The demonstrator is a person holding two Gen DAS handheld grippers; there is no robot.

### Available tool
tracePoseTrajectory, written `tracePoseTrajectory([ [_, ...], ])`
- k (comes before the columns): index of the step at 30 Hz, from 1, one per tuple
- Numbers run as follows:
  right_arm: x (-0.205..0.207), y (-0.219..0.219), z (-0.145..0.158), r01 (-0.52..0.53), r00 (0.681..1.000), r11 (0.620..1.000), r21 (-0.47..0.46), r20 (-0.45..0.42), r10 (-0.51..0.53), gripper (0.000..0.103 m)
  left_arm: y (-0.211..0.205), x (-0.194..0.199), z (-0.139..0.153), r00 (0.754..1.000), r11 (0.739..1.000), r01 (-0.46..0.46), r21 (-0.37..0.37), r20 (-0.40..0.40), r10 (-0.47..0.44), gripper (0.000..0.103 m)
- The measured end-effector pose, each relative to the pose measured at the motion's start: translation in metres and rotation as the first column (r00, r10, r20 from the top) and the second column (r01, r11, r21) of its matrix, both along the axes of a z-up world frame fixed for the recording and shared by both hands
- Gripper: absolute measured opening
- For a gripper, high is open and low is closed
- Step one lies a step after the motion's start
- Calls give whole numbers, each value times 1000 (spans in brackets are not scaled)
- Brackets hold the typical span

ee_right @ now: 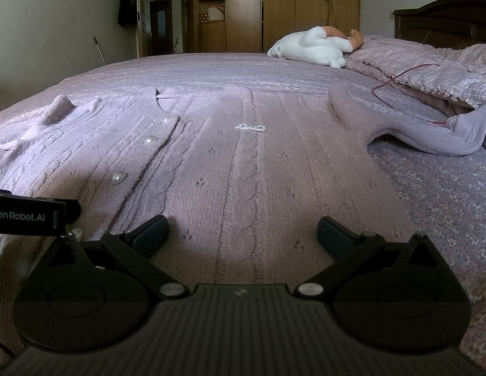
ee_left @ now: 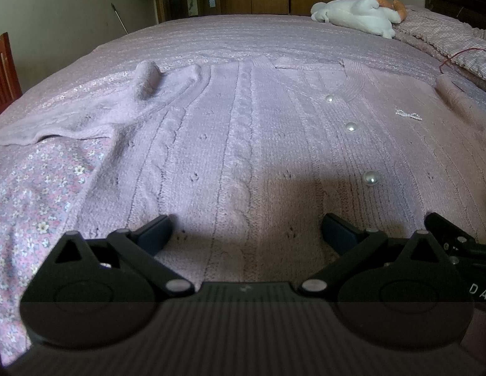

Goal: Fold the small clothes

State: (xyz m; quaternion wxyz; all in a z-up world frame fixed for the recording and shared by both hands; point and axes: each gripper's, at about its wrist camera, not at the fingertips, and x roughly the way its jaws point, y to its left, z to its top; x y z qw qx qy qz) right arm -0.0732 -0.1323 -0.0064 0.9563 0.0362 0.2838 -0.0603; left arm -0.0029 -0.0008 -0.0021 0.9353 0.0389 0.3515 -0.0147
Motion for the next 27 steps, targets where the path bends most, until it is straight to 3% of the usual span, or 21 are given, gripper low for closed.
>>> tracePoseTrajectory([
  [18, 6, -4, 4, 12, 999, 1000, 19, -42, -11, 103, 1, 4, 3, 1000, 1000, 4, -2, -29, -4, 103],
  [27, 19, -11, 9, -13, 992, 998, 53, -124, 19, 103, 1, 19, 7, 992, 1000, 19, 9, -123, -18, 103],
])
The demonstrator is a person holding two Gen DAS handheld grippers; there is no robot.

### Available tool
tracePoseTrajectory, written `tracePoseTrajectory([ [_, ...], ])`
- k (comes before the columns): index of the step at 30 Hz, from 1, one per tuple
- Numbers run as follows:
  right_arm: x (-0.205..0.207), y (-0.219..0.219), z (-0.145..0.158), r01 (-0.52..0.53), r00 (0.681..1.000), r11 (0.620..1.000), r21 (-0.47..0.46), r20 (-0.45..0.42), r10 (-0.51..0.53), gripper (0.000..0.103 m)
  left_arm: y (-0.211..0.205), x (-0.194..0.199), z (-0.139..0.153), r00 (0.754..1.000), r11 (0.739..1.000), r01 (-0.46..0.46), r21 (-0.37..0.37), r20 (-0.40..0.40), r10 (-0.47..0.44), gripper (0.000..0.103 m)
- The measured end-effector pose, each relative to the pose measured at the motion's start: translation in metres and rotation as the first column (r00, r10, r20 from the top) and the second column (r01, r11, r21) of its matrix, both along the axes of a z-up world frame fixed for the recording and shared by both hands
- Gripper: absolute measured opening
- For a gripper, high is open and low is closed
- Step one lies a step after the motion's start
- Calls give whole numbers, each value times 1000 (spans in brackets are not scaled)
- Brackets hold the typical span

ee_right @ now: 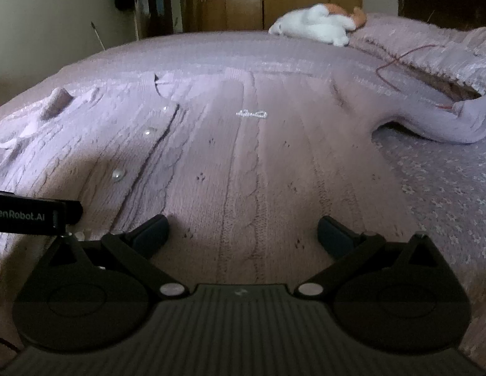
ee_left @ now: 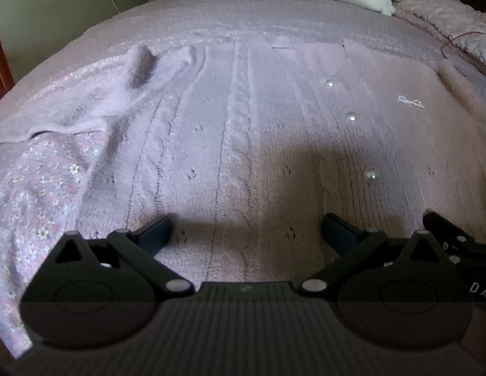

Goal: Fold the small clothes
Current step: 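Move the right gripper to the cardigan sleeve cuff and close on it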

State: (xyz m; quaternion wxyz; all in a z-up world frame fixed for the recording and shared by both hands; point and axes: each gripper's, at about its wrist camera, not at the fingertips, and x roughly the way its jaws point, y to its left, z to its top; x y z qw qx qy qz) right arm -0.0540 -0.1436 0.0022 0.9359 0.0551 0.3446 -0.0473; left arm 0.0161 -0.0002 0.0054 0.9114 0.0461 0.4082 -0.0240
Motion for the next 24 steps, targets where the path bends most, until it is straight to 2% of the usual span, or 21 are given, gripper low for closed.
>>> tracePoseTrajectory([
  [7, 13, -17, 16, -104, 986, 992, 75, -126, 113, 103, -1, 3, 2, 1000, 1000, 0, 3, -28, 0, 103],
  [14, 14, -56, 37, -129, 964, 955, 266, -191, 184, 103, 3, 12, 10, 994, 1000, 23, -4, -108, -23, 103],
  [18, 13, -101, 52, -72, 970, 935, 348, -192, 146, 103, 7, 11, 15, 991, 1000, 10, -14, -135, -12, 103],
  [24, 10, -190, 63, 76, 980, 927, 367, -201, -1, 103, 9, 8, 23, 986, 1000, -2, -19, -164, -1, 103],
])
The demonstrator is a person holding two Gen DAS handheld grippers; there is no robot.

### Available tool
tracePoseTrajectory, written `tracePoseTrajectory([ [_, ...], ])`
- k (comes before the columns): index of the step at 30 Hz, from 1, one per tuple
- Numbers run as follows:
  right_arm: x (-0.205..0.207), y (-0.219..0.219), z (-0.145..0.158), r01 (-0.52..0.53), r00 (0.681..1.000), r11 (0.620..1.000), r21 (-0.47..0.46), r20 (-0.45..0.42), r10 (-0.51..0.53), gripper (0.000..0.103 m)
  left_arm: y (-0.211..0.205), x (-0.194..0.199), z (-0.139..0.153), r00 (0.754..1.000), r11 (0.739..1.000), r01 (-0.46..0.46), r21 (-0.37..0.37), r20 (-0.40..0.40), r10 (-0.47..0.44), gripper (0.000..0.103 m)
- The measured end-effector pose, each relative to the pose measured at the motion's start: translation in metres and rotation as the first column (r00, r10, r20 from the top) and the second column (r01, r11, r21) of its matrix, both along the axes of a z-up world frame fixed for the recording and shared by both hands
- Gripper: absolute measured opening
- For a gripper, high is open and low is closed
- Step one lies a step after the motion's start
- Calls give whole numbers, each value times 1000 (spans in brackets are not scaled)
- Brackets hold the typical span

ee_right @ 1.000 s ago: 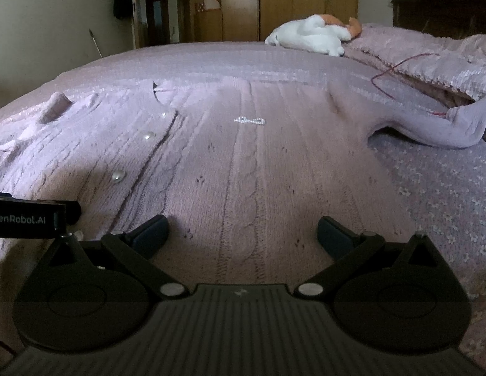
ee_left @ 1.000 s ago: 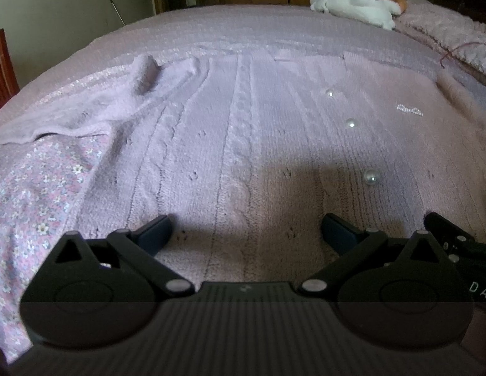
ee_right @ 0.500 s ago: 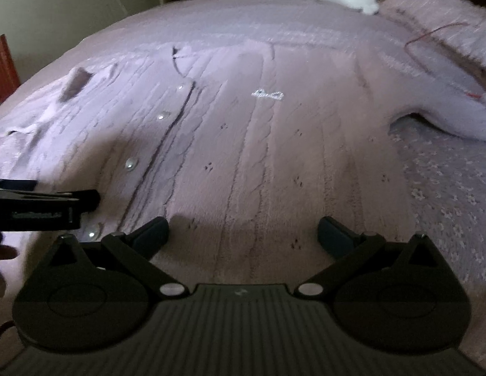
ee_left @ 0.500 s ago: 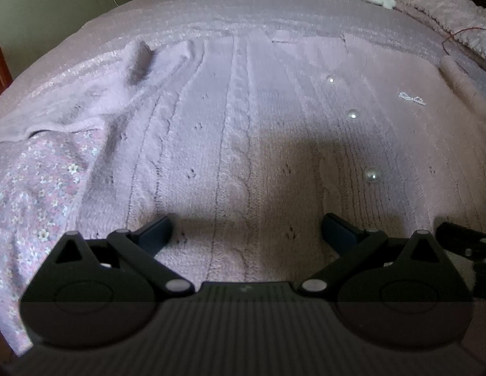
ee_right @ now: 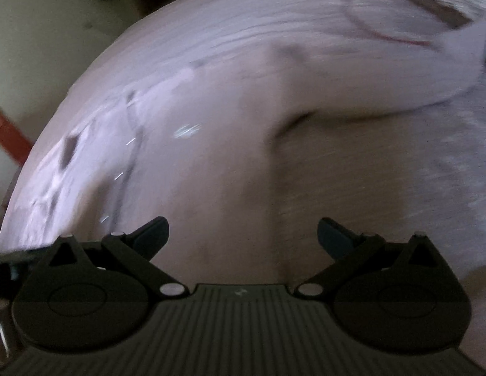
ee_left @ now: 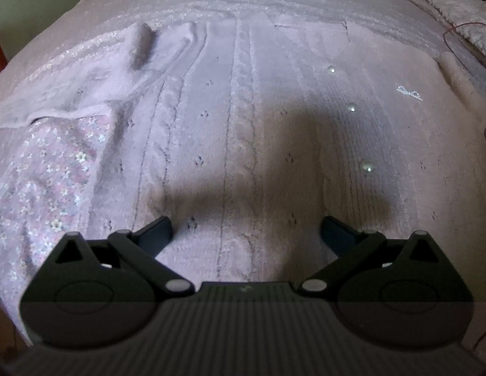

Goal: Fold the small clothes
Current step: 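Move the right gripper to the cardigan sleeve cuff and close on it, then carry the sleeve with the right gripper across the cardigan body and release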

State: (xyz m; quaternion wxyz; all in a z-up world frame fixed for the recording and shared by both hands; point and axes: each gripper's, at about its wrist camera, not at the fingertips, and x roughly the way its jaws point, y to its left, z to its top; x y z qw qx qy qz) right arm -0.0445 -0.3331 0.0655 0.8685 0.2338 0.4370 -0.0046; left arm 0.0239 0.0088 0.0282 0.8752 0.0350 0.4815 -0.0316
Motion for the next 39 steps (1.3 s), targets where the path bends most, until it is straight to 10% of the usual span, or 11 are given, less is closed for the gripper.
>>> tracePoseTrajectory([
  [22, 77, -235, -33, 389, 920, 917, -81, 89, -382, 97, -23, 15, -4, 996, 995, 55, 85, -71, -49, 103],
  [25, 84, -246, -38, 409, 909, 911, -56, 121, -400, 79, -22, 16, -5, 996, 996, 51, 79, -74, -45, 103],
  [29, 93, -249, -41, 389, 914, 921, -14, 135, -384, 9, -23, 13, -4, 996, 995, 58, 84, -65, -53, 103],
  [39, 63, -218, 42, 382, 870, 923, -52, 357, -340, 6, -21, 6, 2, 996, 994, 79, 72, -34, -77, 103],
])
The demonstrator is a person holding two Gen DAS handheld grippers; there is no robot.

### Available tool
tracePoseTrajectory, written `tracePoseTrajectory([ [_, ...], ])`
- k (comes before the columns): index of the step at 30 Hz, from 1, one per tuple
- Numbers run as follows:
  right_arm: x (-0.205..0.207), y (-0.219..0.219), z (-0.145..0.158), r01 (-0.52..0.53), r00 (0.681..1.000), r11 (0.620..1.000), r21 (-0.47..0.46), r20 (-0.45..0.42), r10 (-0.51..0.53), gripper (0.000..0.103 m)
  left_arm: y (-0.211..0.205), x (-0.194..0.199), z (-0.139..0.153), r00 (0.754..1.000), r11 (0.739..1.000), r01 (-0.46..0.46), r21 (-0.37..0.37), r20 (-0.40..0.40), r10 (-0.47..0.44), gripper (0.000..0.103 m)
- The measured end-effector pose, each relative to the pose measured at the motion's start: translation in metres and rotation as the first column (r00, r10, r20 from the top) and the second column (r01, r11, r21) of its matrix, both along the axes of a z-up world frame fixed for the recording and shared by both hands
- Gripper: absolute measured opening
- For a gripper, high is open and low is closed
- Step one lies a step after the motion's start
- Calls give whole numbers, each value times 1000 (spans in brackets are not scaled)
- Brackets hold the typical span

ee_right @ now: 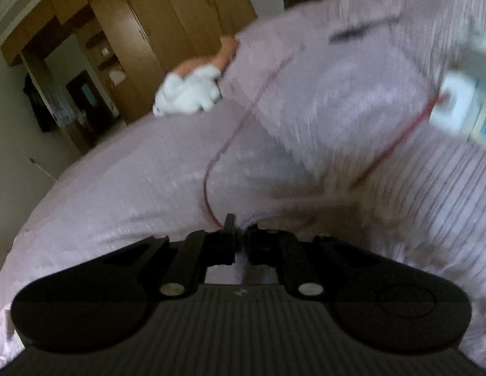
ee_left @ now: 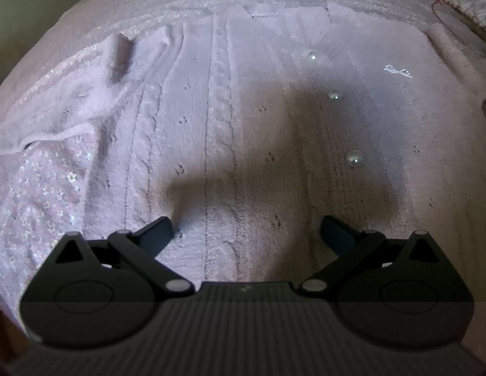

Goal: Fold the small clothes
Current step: 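Carry the sleeve with the right gripper across the cardigan body and release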

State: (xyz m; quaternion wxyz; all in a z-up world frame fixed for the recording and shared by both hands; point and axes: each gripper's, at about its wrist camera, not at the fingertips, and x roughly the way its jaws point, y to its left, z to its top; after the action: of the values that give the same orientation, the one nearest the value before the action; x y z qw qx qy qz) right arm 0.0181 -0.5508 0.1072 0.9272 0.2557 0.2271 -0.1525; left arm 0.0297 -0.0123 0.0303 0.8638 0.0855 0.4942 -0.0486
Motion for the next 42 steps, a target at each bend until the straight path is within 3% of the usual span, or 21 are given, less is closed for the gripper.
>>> tracePoseTrajectory([
  [8, -20, 51, 63, -15, 995, 997, -79, 99, 22, 6, 12, -8, 11, 1000, 999, -3, -46, 28, 4, 103],
  [15, -16, 124, 94, -104, 984, 989, -107, 133, 118, 6, 37, -11, 26, 997, 997, -35, -64, 70, 40, 103],
  [22, 16, 212, 111, -207, 968, 972, -114, 120, 220, 6, 73, -13, 41, 988, 994, -94, -58, 118, 101, 103],
  [26, 38, 264, 111, -263, 953, 959, -110, 125, 276, 6, 92, -11, 45, 980, 988, -139, -61, 134, 146, 103],
  [32, 65, 359, 97, -398, 906, 906, -146, 91, 413, 6, 109, -13, 49, 972, 983, -173, -61, 153, 181, 103],
  [42, 90, 491, 24, -593, 804, 794, -132, -40, 593, 6, 130, -12, 39, 963, 973, -222, -68, 143, 229, 103],
])
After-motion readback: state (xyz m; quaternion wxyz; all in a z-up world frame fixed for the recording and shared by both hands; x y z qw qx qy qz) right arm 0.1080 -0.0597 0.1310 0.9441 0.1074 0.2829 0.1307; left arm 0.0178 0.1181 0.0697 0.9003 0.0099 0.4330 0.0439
